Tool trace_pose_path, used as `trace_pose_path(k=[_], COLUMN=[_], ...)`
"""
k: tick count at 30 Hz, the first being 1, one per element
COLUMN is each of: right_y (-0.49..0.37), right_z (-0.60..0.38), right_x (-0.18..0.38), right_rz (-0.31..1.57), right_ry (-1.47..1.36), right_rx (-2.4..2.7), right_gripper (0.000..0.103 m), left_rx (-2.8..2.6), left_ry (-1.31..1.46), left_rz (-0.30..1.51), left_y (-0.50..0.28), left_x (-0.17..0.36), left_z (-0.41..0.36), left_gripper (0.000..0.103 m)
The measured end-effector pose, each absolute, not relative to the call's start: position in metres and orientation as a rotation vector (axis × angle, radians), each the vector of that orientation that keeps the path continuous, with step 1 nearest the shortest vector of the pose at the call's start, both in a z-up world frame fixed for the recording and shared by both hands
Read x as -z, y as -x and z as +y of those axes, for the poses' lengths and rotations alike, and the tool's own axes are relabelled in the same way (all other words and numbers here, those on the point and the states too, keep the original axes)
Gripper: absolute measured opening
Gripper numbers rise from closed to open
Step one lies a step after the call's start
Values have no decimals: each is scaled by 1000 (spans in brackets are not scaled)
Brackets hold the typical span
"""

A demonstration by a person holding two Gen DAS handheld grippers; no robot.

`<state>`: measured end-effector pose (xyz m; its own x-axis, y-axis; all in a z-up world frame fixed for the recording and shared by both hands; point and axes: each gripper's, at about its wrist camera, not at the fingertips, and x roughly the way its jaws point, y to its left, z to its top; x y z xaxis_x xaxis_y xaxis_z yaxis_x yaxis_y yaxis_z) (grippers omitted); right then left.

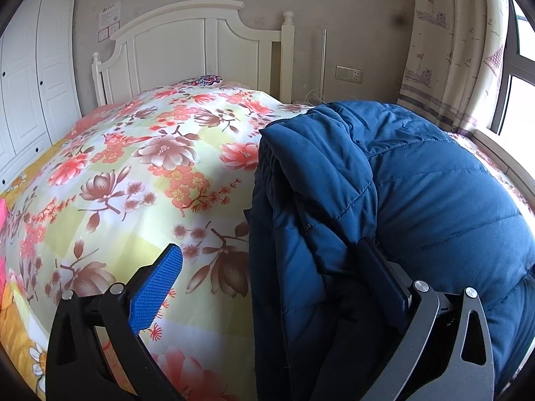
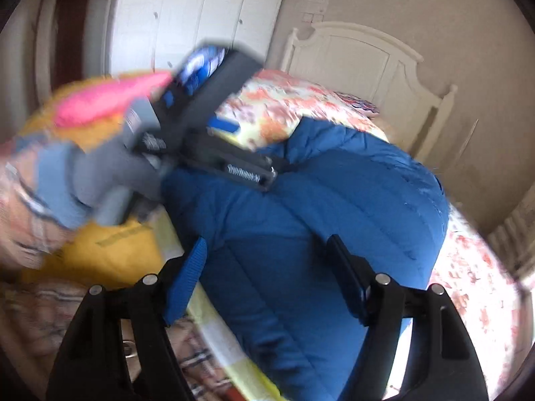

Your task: Fold large clothes

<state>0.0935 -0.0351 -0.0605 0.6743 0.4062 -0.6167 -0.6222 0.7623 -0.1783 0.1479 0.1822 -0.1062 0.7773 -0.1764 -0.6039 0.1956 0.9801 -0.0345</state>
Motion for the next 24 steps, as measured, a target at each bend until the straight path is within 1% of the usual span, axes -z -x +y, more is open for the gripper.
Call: trace_pose_path(k=[1,3,4,7,11,13,16,19,24], right_y=[-95,-106,-117,-152,-183,-195,-202,-208,-218], right_z=[-51,-90,-114,-176,-201,-196,-189,-187,-187], right_x=[52,43,42,60,98,112,122,123,130], right_rz=[576,575,588,696,857,910,933,950,994], right_ry=[323,141,22,-323,-532,-574,-616,-608,-623], right_rx=[-588,-557,-524,-451,-464,-498,-552,-560,-605], right_gripper=[79,96,98,100,100,101,101,101,101], left_rx=[204,209,210,249,381,459,524,662,755], left_ry=[-22,-6,1,73,264,385,427,479,546], left_rz=[653,662,669,737,902,996,1030,1113,1136], left_y=[-148,-149,-149,-154,-174,-184,-187,-188,-190], left_x=[106,107,107,108,119,128,130,133,139], left_z=[183,185,186,193,215,225,229,223,216], left_gripper=[99,99,99,99,99,99,99,99,99])
